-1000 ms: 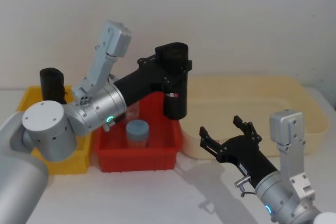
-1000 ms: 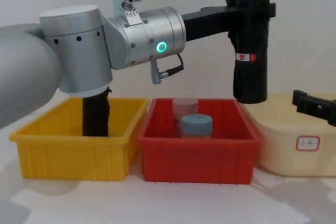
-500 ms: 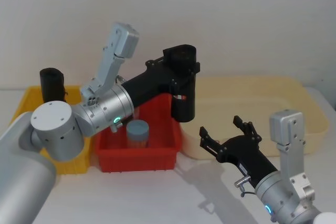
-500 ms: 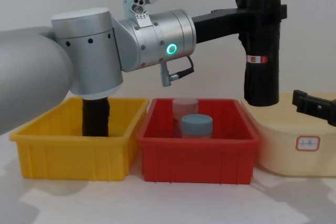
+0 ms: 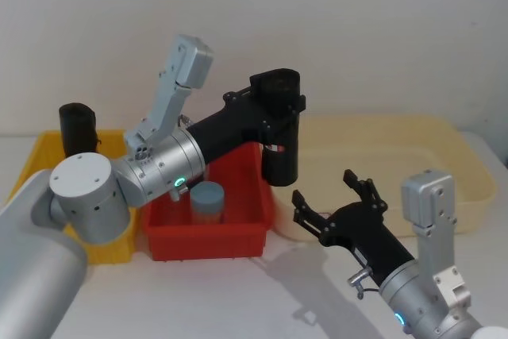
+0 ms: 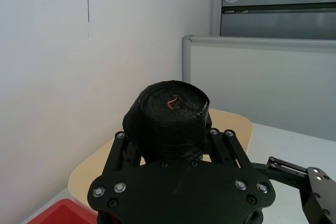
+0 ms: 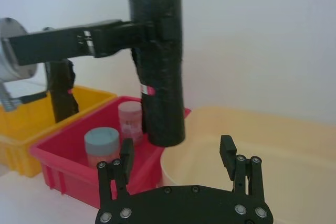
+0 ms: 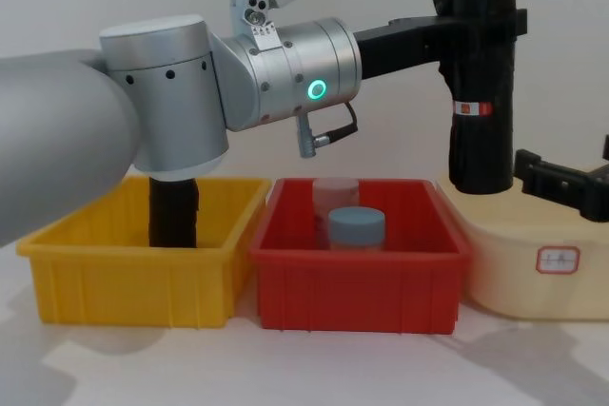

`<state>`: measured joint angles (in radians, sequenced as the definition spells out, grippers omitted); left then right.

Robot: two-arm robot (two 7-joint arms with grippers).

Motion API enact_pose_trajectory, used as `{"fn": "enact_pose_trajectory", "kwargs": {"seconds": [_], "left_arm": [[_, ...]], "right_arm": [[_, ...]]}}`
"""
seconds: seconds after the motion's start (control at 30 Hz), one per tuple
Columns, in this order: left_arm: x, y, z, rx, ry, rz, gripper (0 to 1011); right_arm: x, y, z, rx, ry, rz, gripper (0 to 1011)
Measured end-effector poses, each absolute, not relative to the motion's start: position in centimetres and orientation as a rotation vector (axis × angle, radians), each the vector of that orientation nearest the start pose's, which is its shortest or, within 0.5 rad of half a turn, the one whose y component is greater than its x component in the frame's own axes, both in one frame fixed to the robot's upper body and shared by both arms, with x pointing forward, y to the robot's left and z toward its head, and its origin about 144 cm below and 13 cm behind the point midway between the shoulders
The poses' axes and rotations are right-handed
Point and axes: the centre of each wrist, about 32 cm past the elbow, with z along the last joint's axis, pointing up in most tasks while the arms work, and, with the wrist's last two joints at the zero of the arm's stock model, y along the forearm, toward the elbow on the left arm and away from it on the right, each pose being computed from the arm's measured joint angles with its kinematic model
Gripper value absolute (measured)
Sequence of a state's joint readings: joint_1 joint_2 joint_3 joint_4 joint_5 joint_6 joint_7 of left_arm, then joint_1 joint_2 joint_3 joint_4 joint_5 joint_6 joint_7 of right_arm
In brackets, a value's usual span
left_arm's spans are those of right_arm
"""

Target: Pick up the garbage bag with the one hand and transfer it to the other hand.

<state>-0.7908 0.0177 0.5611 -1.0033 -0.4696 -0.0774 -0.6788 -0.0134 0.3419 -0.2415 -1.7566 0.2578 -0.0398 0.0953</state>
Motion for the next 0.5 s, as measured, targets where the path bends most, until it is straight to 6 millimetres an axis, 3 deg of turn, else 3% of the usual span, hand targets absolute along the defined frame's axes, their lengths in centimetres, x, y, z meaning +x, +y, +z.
{"fn": "enact_pose_trajectory", "kwargs": {"seconds": [0.5], "left_arm": [[62.9,8.9,127.5,-0.18,-0.114,0.427,504]], "right_arm": [[44.8,-22.2,118.2,0.058,-0.226,-1.112,1001]]}}
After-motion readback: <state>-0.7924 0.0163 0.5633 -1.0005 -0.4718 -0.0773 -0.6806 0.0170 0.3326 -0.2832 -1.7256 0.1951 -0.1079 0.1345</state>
